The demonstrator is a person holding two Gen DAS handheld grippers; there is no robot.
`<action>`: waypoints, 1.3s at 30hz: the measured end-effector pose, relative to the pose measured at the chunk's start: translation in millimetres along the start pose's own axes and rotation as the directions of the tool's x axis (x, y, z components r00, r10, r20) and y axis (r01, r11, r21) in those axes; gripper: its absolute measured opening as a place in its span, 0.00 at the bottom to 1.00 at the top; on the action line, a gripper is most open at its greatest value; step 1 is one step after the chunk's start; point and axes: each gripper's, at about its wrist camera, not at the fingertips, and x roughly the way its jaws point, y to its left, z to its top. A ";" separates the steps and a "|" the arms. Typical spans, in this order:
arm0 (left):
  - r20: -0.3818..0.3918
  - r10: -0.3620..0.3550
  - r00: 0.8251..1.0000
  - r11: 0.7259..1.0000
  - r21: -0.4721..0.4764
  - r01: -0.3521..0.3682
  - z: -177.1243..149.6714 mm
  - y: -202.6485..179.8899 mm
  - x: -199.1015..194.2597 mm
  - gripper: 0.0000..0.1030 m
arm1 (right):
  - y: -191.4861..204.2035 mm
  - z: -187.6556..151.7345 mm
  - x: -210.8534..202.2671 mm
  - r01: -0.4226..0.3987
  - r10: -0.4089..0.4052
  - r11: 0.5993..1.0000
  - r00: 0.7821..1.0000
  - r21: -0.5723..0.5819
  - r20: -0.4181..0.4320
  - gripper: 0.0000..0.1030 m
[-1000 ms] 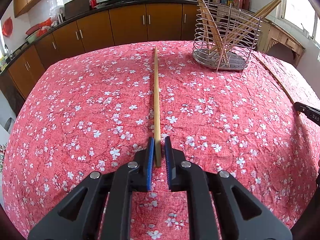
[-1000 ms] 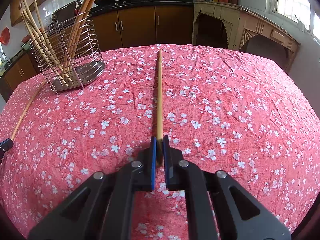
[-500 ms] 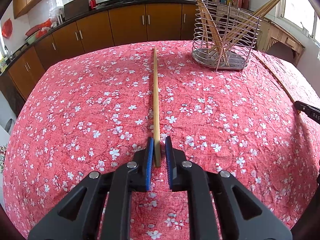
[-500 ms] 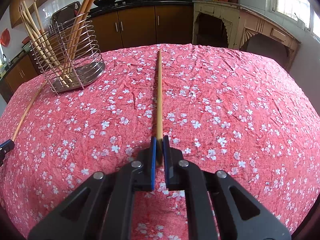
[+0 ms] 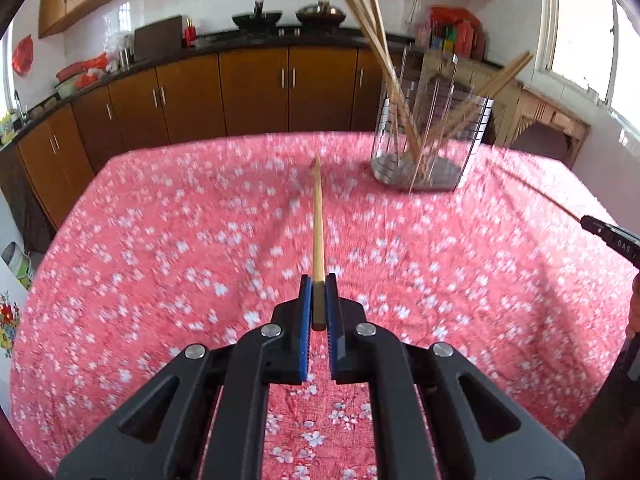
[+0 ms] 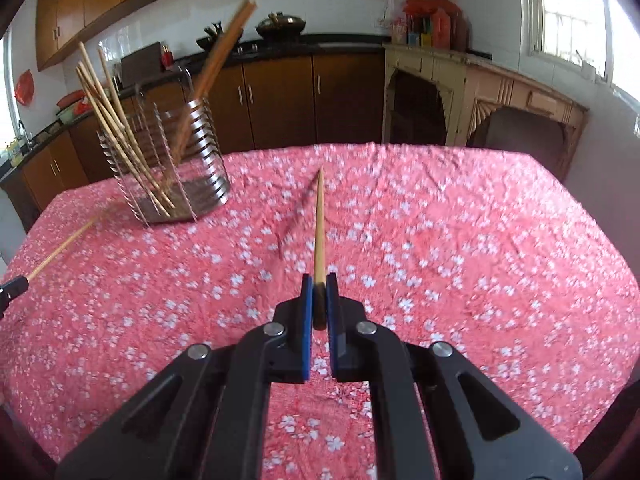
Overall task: Organize utensils
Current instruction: 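Lift the held chopstick and carry it over the wire holder with both tools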
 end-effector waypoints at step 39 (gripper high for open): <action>0.376 0.062 0.924 0.996 -0.085 -0.032 122.7 4.8 -90.6 0.07 | 22.7 127.8 -121.4 -0.163 0.155 0.987 0.925 -0.006 0.346 0.07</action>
